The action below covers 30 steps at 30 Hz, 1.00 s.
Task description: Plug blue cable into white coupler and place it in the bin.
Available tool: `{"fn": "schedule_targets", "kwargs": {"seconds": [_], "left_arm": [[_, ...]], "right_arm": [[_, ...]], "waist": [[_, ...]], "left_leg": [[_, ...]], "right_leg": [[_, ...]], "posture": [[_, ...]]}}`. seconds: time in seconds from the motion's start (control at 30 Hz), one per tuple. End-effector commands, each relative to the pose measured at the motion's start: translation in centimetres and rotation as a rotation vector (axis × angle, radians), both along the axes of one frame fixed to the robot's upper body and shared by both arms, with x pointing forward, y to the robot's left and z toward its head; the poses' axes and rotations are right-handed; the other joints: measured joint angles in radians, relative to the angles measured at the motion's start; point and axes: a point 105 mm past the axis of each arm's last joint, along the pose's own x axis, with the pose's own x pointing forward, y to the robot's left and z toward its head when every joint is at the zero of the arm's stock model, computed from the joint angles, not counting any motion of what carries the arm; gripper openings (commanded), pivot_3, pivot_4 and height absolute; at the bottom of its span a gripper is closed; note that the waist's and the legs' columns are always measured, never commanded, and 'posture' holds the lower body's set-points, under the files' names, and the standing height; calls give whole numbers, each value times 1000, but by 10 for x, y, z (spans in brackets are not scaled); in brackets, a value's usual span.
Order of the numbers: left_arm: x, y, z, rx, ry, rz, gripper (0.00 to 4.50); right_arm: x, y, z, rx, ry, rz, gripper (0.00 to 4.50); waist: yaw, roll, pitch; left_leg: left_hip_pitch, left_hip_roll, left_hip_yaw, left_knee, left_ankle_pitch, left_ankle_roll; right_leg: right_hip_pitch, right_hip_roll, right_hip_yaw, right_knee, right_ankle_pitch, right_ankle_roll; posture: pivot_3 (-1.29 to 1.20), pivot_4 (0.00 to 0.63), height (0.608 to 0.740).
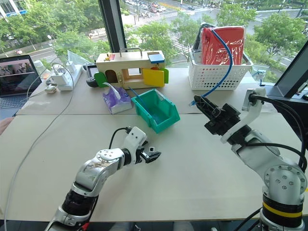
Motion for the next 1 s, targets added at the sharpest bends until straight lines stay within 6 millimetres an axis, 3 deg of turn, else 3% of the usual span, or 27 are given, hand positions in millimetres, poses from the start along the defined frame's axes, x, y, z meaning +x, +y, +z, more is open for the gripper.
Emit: {"fn": "schedule_targets", "kwargs": {"seconds": [0.03,0.5,1.0], "left_arm": [[1,2,10,3,-71,-136,4409],[-10,3,-2,-34,-141,-530,4409],[6,-3,-32,41,-138,-597,4409]], "right_arm": [[-4,-1,12,17,-61,-5,0],[-1,2,13,21,-70,2,0],[0,2,16,13,-82,4,0]], "waist": [[0,0,0],[0,0,0],[-2,0,0]], "left_leg": [[0,0,0,0,0,0],[0,0,0,0,0,0],[0,0,0,0,0,0]], "right_leg": [[0,0,0,0,0,0],[0,0,0,0,0,0],[0,0,0,0,0,0]], "posture": [[0,150,740],[0,150,740],[0,150,740]]}}
